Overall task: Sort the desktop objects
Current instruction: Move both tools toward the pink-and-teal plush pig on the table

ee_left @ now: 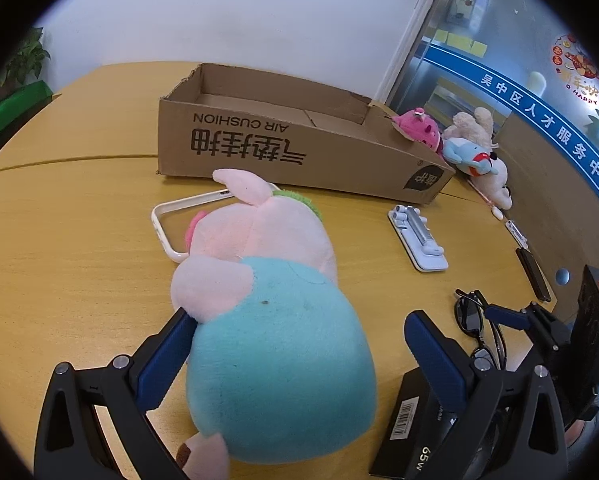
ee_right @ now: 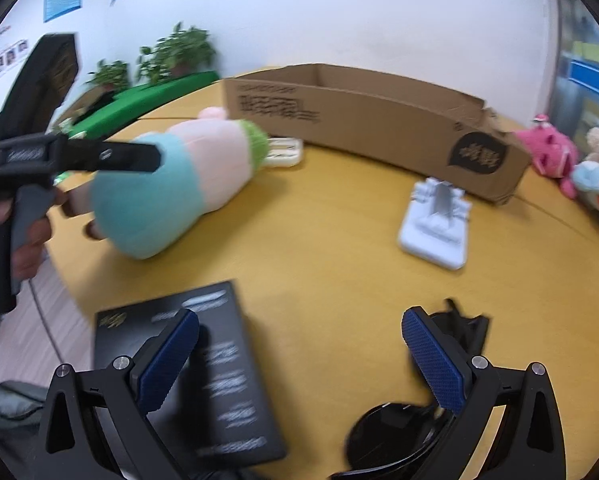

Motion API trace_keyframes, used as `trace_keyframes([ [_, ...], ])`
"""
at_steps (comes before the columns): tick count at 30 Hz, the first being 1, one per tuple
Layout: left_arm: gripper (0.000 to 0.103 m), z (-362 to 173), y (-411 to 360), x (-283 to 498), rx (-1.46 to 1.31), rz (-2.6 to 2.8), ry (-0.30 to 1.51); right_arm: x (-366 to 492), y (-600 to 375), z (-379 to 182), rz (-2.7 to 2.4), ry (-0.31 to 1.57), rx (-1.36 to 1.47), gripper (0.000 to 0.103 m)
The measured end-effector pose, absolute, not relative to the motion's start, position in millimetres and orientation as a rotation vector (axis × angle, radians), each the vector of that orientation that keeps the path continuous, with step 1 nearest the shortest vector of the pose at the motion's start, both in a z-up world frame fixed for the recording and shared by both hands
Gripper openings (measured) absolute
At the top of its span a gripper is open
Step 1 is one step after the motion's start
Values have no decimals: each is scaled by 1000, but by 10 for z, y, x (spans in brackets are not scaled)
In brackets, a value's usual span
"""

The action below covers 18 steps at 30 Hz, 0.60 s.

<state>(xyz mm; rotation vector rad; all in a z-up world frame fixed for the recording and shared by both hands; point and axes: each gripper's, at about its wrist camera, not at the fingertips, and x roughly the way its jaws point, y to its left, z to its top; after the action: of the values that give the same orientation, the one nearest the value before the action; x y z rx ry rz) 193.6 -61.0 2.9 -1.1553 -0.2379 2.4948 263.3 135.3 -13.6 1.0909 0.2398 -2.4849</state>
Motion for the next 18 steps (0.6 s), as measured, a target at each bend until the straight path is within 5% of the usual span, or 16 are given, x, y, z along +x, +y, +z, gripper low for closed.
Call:
trace_keyframes([
  [9, 102, -77, -751, 1918, -1209, 2509, -269, 3447, 1077, -187, -2170, 389, 927, 103],
  [18, 102, -37, -727, 1918, -1185, 2470, -259, 2894, 1224, -265, -2459, 450, 935, 103],
])
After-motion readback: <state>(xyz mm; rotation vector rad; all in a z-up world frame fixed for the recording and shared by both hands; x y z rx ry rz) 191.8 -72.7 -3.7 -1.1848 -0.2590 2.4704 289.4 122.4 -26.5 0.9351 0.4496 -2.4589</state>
